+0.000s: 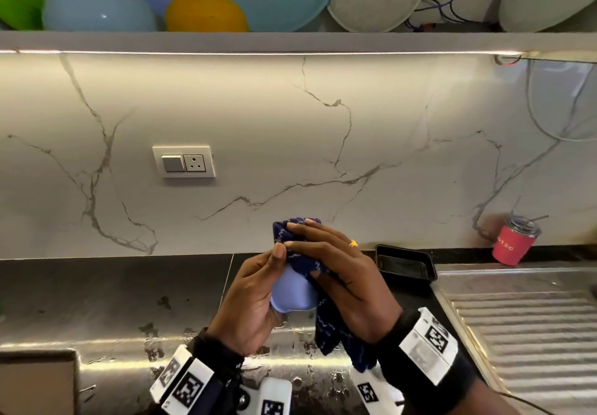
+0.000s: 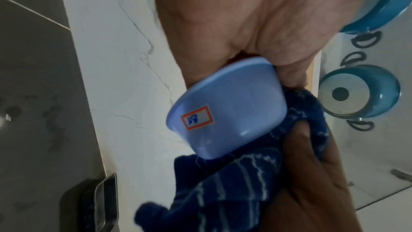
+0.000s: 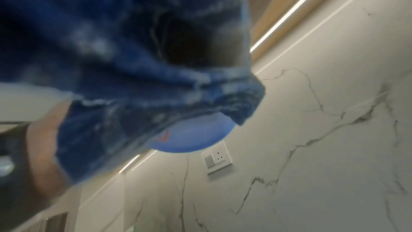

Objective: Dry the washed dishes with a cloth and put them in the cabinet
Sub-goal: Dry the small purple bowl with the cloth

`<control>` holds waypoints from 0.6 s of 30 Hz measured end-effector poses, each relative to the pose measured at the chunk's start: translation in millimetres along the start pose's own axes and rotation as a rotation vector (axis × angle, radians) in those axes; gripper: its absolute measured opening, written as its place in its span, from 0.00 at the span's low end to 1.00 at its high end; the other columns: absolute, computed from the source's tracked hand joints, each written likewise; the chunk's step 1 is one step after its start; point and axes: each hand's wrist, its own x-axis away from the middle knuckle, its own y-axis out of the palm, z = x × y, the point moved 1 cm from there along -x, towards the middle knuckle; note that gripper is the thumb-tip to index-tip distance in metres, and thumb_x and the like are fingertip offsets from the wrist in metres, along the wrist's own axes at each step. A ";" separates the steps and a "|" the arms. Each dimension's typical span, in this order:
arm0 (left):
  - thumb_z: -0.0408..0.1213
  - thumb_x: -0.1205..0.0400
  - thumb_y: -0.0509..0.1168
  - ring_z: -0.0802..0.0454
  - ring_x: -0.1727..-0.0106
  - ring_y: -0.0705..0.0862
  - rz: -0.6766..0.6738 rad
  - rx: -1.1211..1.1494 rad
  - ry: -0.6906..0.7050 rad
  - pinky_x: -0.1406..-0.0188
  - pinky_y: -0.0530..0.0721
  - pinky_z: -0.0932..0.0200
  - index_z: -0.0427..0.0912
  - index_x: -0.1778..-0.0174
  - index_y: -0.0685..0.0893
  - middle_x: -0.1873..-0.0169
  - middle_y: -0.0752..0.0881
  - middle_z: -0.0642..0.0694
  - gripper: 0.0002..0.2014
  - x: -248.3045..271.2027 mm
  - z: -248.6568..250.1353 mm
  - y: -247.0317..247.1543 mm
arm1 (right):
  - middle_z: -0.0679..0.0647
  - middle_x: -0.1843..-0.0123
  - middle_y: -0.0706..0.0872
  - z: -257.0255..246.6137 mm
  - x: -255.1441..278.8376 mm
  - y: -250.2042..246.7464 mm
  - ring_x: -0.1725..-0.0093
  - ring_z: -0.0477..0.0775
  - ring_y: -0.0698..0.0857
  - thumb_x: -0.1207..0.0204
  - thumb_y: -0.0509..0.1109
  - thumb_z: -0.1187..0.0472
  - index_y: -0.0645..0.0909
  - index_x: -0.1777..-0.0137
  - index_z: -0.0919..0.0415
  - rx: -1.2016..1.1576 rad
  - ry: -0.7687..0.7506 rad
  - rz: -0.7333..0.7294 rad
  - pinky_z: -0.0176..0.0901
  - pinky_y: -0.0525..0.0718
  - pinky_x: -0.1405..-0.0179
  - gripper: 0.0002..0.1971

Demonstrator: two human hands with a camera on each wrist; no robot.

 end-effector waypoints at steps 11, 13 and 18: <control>0.64 0.12 0.51 0.32 0.22 0.77 0.180 0.311 -0.034 0.27 0.80 0.37 0.31 0.18 0.71 0.24 0.77 0.27 0.40 -13.6 -6.2 -12.6 | 0.54 0.27 0.84 17.1 23.7 14.9 0.24 0.56 0.79 0.18 0.62 0.69 0.76 0.24 0.60 -0.579 0.325 0.263 0.49 0.75 0.24 0.22; 0.65 0.13 0.50 0.32 0.22 0.76 0.181 0.330 -0.063 0.25 0.78 0.38 0.30 0.19 0.73 0.23 0.76 0.27 0.41 -13.3 -14.0 -8.5 | 0.54 0.28 0.84 18.9 14.7 12.9 0.24 0.55 0.79 0.18 0.60 0.70 0.77 0.25 0.61 -0.595 0.317 0.263 0.46 0.75 0.25 0.22; 0.64 0.14 0.53 0.36 0.21 0.77 0.242 0.373 -0.066 0.25 0.80 0.42 0.30 0.20 0.74 0.22 0.75 0.30 0.40 -21.1 -10.7 -1.0 | 0.54 0.22 0.79 19.1 -4.3 7.8 0.18 0.56 0.70 0.16 0.59 0.70 0.80 0.29 0.65 -0.403 0.245 0.197 0.58 0.67 0.18 0.18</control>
